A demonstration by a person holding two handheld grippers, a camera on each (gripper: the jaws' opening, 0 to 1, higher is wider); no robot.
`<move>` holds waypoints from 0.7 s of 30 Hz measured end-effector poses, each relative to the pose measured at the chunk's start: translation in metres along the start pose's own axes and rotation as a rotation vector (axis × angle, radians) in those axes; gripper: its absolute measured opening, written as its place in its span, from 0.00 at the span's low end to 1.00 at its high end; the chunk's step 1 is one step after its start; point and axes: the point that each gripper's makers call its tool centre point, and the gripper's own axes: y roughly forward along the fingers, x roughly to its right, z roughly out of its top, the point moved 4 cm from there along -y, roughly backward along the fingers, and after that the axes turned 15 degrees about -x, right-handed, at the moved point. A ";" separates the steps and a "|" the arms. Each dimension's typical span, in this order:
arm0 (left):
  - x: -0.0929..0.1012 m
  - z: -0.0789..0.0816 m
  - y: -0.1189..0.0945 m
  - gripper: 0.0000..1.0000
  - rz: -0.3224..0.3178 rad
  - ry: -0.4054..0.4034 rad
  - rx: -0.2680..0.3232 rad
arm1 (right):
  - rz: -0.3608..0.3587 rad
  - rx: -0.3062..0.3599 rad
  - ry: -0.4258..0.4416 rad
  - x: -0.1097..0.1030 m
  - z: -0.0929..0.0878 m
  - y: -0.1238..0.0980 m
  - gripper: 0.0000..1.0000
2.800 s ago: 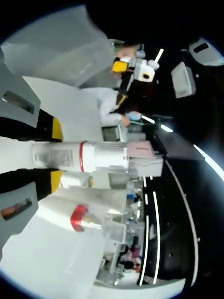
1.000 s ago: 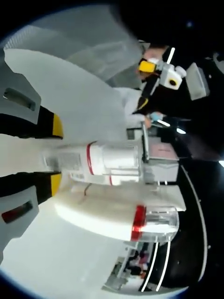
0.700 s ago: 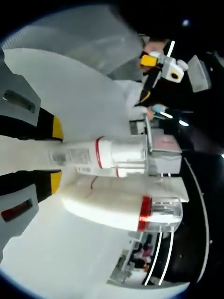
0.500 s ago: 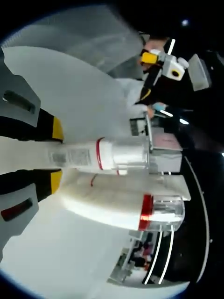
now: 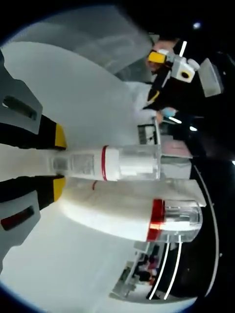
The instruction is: Arrange the skincare products in the storage area until every visible bottle or jar stands upright without overlapping.
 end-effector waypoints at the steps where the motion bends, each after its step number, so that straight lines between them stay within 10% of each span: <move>1: 0.000 0.000 0.000 0.90 0.000 0.000 -0.001 | 0.003 -0.003 -0.010 0.001 0.000 0.001 0.12; 21: -0.001 -0.002 0.000 0.89 0.002 -0.005 -0.015 | 0.071 -0.018 -0.042 0.010 0.001 0.004 0.19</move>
